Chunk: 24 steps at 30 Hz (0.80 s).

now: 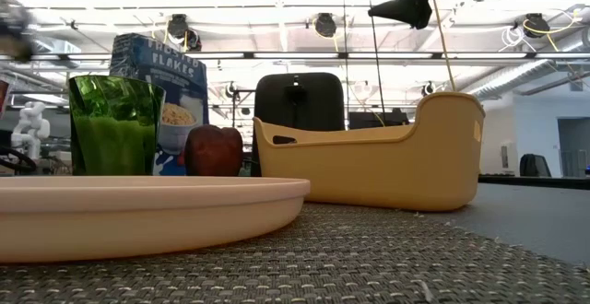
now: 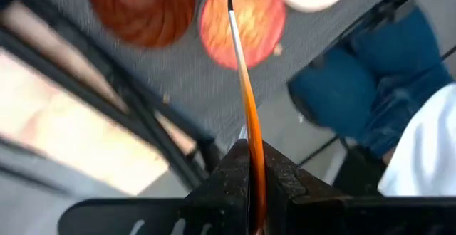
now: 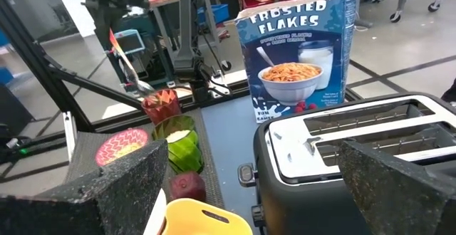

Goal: Arrange a breakfast setting
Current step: Put the orange spoon on the gray table mat to the left of the red bowl

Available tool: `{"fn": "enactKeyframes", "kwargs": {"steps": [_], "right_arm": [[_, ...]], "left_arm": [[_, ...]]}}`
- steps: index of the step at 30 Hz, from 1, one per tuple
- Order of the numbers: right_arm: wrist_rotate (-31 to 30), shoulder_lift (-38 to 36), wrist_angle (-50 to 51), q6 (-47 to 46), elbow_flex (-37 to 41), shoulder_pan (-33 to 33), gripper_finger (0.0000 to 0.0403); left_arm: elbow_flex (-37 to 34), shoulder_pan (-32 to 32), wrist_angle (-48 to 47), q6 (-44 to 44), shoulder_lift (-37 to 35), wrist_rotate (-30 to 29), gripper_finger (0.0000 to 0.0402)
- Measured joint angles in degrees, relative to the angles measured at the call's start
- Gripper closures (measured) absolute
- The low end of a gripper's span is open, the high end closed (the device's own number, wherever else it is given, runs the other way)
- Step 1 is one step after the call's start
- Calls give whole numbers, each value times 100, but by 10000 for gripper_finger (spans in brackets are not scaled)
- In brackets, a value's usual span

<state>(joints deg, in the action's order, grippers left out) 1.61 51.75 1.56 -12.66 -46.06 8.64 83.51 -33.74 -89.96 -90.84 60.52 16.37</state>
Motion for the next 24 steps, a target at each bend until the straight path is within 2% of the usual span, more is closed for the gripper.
{"fn": "enactKeyframes", "kwargs": {"steps": [5, 12, 17, 24], "right_arm": [[-1, 13, -3, -424, 0, 0, 7], [0, 349, -233, -1096, -2, -13, 7], [2, 856, -1073, -1947, -2, -50, 7], [0, 1810, -2859, -2862, -2, -50, 7]], "left_arm": [[23, 2, -8, 444, 22, -759, 387], [23, 2, -3, 1329, 51, -2320, 387], [23, 2, 0, 1876, 149, -3514, 387], [23, 4, 36, 2485, 543, -5353, 387]]}}
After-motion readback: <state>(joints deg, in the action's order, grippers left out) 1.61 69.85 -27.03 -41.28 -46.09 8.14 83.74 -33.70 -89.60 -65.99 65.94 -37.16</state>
